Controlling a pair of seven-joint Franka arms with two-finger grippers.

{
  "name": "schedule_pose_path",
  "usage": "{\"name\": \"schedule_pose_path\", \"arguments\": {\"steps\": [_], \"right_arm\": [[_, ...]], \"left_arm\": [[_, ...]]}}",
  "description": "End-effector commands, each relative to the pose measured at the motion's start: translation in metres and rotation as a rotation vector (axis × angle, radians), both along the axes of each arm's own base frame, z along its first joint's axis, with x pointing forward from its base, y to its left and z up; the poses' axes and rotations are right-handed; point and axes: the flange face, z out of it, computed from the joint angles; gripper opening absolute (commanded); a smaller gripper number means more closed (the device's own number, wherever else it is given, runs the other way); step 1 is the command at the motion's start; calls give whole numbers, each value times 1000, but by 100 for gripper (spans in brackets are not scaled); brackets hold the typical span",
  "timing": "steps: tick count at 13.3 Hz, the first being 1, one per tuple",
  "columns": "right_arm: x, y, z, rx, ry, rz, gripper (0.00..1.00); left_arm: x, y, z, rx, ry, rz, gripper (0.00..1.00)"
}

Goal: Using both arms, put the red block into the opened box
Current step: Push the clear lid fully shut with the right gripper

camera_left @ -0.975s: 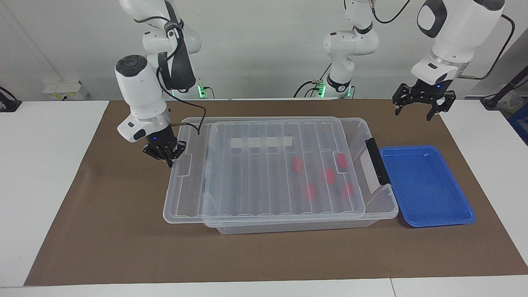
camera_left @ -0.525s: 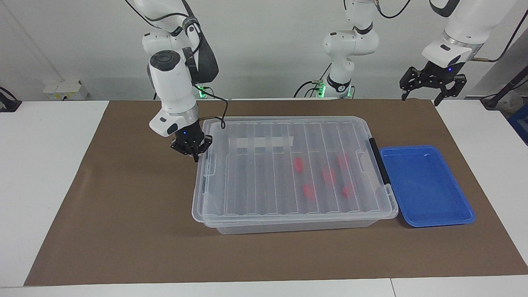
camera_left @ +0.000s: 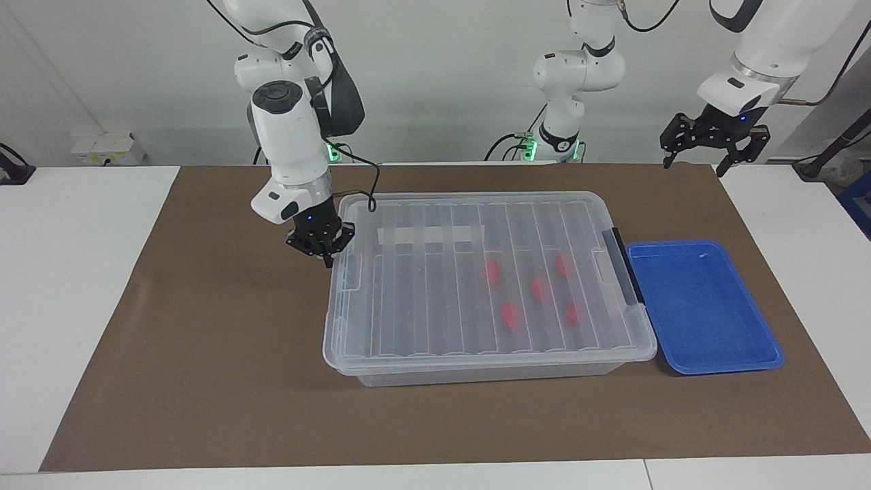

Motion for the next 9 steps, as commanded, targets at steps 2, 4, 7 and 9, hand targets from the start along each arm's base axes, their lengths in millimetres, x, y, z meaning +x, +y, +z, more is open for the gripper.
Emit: {"name": "schedule_pose_path", "arguments": {"steps": [2, 4, 7, 9], "right_arm": [[-2, 2, 6, 17, -18, -10, 0], [-3, -1, 13, 18, -21, -18, 0], [-12, -13, 36, 14, -17, -44, 0], [-20, -30, 52, 10, 5, -101, 9]], "left_arm": [[-3, 2, 2, -13, 5, 7, 100], [-3, 1, 2, -13, 6, 5, 100], [-3, 2, 2, -13, 5, 8, 100], [-3, 2, 2, -13, 5, 7, 100]]}}
